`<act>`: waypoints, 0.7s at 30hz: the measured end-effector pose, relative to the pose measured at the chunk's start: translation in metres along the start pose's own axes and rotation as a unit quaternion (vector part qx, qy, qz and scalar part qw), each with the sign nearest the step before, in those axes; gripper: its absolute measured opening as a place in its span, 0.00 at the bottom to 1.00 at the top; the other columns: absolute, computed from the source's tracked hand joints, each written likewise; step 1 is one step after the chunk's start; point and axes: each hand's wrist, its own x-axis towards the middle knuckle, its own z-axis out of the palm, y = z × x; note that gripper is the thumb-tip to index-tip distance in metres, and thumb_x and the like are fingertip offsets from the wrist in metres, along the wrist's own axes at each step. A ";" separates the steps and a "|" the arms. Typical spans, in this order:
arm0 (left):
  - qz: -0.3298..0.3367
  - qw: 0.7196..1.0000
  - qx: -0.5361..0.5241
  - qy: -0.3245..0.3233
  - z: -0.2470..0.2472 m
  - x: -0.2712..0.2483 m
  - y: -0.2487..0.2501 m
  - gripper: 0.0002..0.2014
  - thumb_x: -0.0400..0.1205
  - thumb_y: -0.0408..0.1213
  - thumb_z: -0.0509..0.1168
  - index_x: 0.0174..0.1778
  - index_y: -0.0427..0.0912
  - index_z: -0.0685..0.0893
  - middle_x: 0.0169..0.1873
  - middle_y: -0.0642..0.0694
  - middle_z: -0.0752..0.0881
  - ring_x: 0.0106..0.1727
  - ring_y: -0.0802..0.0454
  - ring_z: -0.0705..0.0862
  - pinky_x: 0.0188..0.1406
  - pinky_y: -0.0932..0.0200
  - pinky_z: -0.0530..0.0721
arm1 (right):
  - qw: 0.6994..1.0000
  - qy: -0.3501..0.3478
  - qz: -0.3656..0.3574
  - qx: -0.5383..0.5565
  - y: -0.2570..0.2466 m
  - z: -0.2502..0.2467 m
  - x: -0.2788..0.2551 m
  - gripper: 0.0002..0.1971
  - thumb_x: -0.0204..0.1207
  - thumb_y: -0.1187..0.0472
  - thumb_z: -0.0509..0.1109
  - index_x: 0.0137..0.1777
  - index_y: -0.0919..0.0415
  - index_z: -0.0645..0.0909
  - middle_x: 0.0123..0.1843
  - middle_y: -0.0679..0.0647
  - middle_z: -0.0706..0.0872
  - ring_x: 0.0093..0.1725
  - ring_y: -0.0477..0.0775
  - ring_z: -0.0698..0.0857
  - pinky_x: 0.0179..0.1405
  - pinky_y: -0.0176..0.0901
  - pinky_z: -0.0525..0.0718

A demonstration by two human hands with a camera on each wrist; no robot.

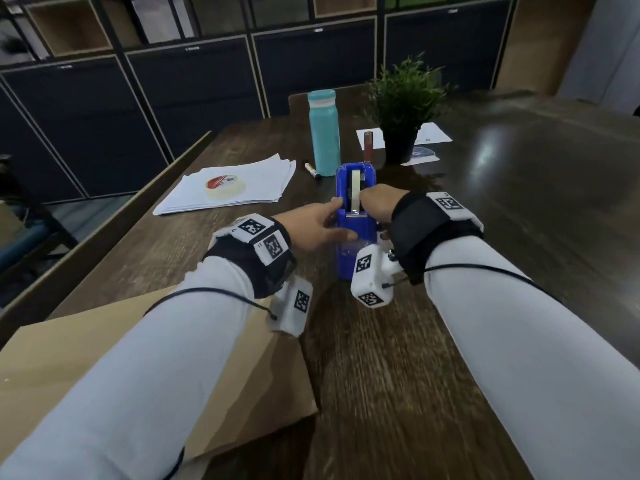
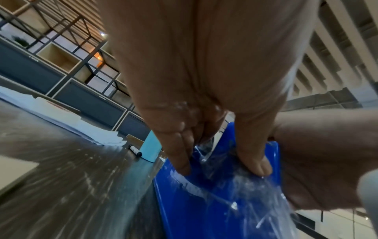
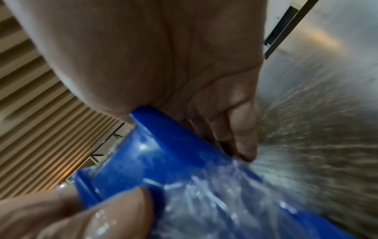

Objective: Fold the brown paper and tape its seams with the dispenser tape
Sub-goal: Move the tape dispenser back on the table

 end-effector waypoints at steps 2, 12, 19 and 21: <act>0.001 1.000 0.011 0.005 -0.006 0.017 -0.003 0.31 0.84 0.43 0.63 0.82 0.43 0.60 0.76 0.45 0.74 0.74 0.50 0.73 0.65 0.64 0.66 | 1.000 0.000 -0.007 0.018 -0.002 -0.003 0.015 0.21 0.87 0.63 0.51 0.78 0.68 0.67 0.77 0.63 0.72 0.73 0.63 0.75 0.44 0.43 0.79; 0.035 0.999 0.027 0.030 -0.022 0.086 -0.015 0.25 0.83 0.42 0.65 0.76 0.41 0.71 0.71 0.44 0.78 0.71 0.48 0.76 0.73 0.58 0.69 | 0.996 0.018 0.048 0.068 0.004 -0.023 0.078 0.14 0.87 0.62 0.49 0.43 0.58 0.74 0.34 0.53 0.70 0.32 0.49 0.71 0.28 0.36 0.76; 0.041 0.997 0.039 0.054 -0.024 0.131 -0.027 0.22 0.83 0.47 0.64 0.73 0.43 0.75 0.70 0.45 0.79 0.70 0.48 0.77 0.74 0.50 0.70 | 0.990 0.026 0.063 0.122 0.012 -0.035 0.110 0.18 0.87 0.64 0.50 0.33 0.60 0.68 0.25 0.56 0.75 0.22 0.51 0.74 0.13 0.38 0.72; 0.036 0.996 0.055 0.059 -0.024 0.142 -0.027 0.21 0.84 0.49 0.62 0.70 0.42 0.76 0.65 0.43 0.82 0.65 0.46 0.80 0.71 0.48 0.74 | 0.990 0.036 0.050 0.130 0.014 -0.038 0.122 0.17 0.87 0.63 0.50 0.34 0.58 0.67 0.31 0.53 0.73 0.28 0.48 0.72 0.24 0.38 0.72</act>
